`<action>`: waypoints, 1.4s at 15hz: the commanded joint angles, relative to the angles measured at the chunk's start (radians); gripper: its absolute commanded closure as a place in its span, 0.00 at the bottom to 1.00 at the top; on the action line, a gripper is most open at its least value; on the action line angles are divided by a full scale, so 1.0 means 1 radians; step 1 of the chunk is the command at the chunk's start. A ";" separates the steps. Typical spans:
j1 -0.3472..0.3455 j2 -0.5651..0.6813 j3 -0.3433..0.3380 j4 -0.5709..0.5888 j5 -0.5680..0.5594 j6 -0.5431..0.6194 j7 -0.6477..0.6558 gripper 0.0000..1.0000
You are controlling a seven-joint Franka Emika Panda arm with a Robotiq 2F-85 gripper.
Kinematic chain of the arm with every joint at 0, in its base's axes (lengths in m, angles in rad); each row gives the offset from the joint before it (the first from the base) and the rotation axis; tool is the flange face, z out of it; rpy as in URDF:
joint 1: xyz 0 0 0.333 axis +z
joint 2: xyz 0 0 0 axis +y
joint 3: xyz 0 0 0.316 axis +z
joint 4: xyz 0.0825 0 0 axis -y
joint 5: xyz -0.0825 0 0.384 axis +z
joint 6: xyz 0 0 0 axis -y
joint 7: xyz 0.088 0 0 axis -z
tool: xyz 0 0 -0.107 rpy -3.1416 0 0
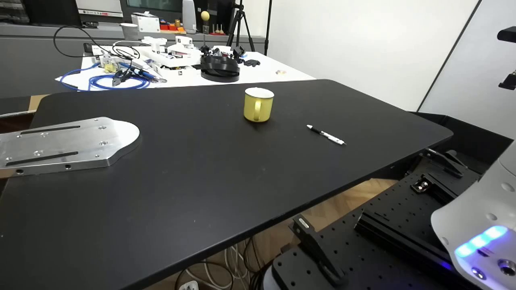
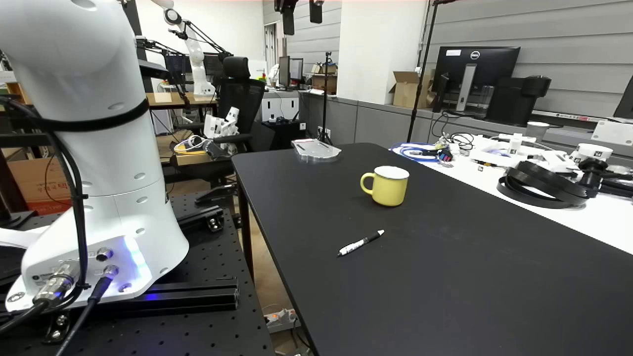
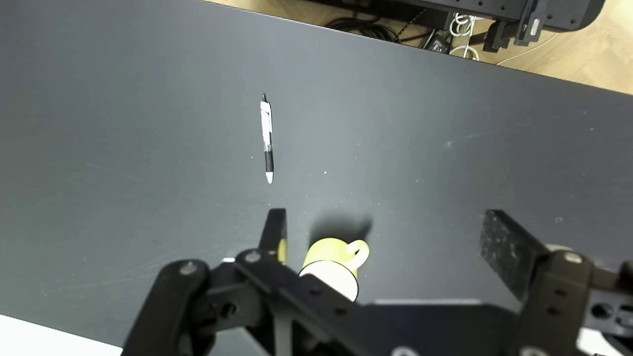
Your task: Put the pen in the yellow cup
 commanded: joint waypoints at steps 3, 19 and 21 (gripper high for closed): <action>0.012 0.002 -0.009 0.003 -0.006 -0.003 0.007 0.00; -0.047 0.289 -0.425 -0.005 -0.074 0.426 -0.660 0.00; -0.064 0.351 -0.438 -0.015 -0.045 0.476 -0.690 0.00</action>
